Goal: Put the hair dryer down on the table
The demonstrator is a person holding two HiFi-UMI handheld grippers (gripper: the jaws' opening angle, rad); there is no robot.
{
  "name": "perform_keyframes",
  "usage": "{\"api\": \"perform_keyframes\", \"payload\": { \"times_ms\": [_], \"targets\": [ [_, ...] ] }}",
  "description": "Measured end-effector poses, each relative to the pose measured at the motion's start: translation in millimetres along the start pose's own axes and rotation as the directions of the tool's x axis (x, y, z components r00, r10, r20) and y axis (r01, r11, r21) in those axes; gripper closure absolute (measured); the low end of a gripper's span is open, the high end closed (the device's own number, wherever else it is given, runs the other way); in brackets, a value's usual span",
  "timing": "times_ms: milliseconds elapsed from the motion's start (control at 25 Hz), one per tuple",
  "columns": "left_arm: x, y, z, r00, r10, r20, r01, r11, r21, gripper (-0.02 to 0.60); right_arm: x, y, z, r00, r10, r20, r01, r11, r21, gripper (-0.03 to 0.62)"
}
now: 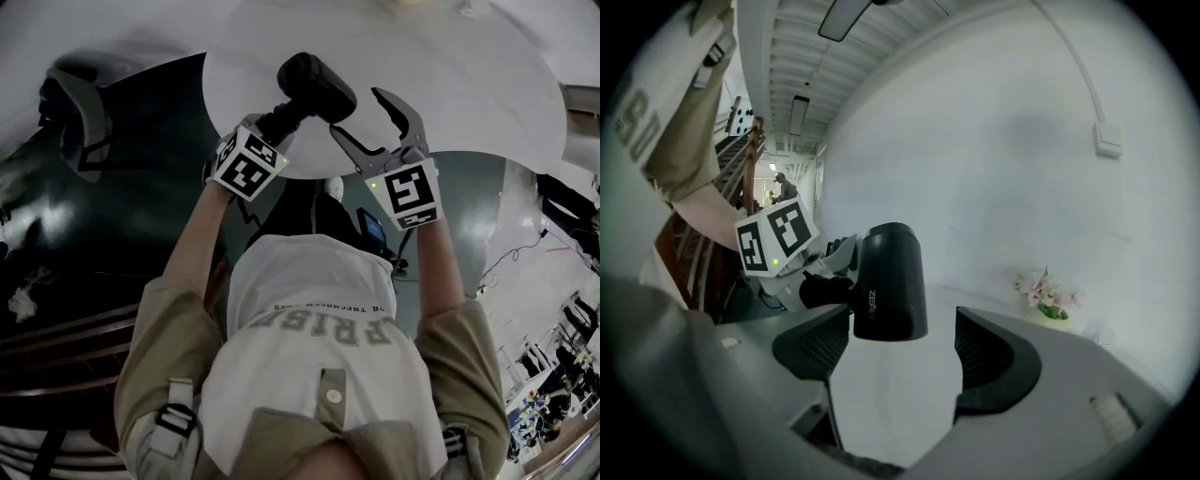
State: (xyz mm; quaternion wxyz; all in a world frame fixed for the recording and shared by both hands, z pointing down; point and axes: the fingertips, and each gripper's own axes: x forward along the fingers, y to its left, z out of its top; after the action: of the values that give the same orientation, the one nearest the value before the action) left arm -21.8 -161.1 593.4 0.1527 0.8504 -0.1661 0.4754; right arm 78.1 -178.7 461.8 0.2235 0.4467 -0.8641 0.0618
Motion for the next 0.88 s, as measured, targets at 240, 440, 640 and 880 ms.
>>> {"api": "perform_keyframes", "payload": {
  "times_ms": [240, 440, 640, 880],
  "targets": [
    [12, -5, -9, 0.998, -0.029, -0.054, 0.03, 0.999, 0.013, 0.47, 20, 10, -23, 0.996, 0.055, -0.074, -0.057, 0.998, -0.029, 0.233],
    [23, -9, -15, 0.994, -0.059, -0.094, 0.06, 0.998, 0.007, 0.47, 36, 10, -45, 0.99, 0.052, -0.131, -0.061, 0.996, -0.064, 0.209],
    [33, -10, -21, 0.987, -0.078, -0.14, 0.08, 0.997, 0.01, 0.469, 50, 12, -65, 0.98, 0.068, -0.189, -0.088, 0.991, -0.097, 0.206],
    [41, -8, -24, 0.979, -0.098, -0.178, 0.1, 0.995, -0.001, 0.469, 63, 12, -82, 0.971, 0.051, -0.233, -0.083, 0.989, -0.126, 0.207]
  ]
}}
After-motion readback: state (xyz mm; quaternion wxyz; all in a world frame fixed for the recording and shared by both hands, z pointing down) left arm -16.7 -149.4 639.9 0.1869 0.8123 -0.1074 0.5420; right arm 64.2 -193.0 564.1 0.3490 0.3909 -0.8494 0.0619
